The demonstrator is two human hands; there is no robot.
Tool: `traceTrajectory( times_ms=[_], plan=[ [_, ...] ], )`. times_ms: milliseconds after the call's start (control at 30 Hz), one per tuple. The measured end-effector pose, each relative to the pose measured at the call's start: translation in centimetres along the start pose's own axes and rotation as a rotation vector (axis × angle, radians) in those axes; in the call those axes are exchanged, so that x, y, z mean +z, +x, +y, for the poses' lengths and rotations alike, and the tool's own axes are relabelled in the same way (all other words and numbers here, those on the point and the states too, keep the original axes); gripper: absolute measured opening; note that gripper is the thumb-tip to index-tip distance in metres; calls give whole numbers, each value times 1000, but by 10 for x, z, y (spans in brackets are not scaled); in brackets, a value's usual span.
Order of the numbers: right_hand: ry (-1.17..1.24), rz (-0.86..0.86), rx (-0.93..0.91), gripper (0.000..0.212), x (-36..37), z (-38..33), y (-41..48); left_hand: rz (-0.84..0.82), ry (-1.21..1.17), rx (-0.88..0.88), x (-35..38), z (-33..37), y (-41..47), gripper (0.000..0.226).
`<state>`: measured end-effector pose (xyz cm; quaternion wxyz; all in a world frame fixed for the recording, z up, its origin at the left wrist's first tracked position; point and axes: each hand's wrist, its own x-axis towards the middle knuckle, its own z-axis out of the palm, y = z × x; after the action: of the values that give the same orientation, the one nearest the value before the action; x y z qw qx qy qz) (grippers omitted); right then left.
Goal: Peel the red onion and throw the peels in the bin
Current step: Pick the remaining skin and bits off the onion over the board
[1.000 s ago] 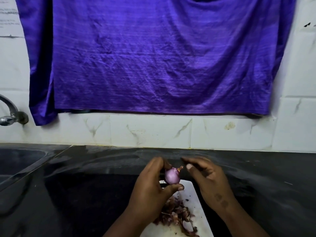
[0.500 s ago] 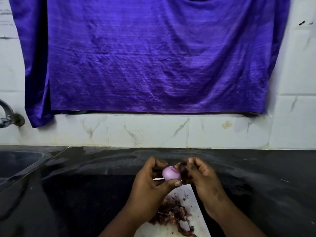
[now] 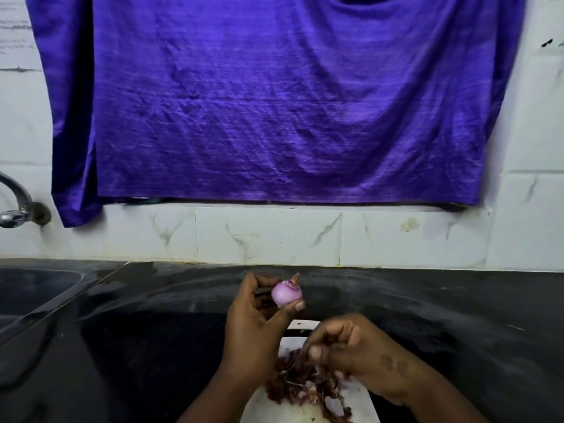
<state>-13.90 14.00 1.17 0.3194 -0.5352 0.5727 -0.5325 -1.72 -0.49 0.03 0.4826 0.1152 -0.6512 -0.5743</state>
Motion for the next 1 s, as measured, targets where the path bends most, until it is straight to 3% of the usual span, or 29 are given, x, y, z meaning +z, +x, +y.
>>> traceTrajectory(
  times_ms=[67,133,233,333,433,567,1000],
  plan=[
    [-180,-90,6,15,1,-2,-2,-2,-4,-12,0,1,-1,36],
    [-354,-74,-42,16,1,-2,-1,-2,-5,-17,-1,1,-1,35],
    [-476,133,-118,14,-1,1,1,-11,-53,-25,-1,2,0,33],
    [-442,467,-193,35,1,0,2,-90,-110,-52,1,7,-4,27],
    [-320,540,-188,51,0,-2,2,-186,-121,-70,4,10,-9,16],
    [-435,633,-265,32,-2,0,3,-206,-92,-45,4,9,-8,26],
    [-1011,624,-455,14,-7,7,9,-273,49,-101,0,3,-7,34]
  ],
)
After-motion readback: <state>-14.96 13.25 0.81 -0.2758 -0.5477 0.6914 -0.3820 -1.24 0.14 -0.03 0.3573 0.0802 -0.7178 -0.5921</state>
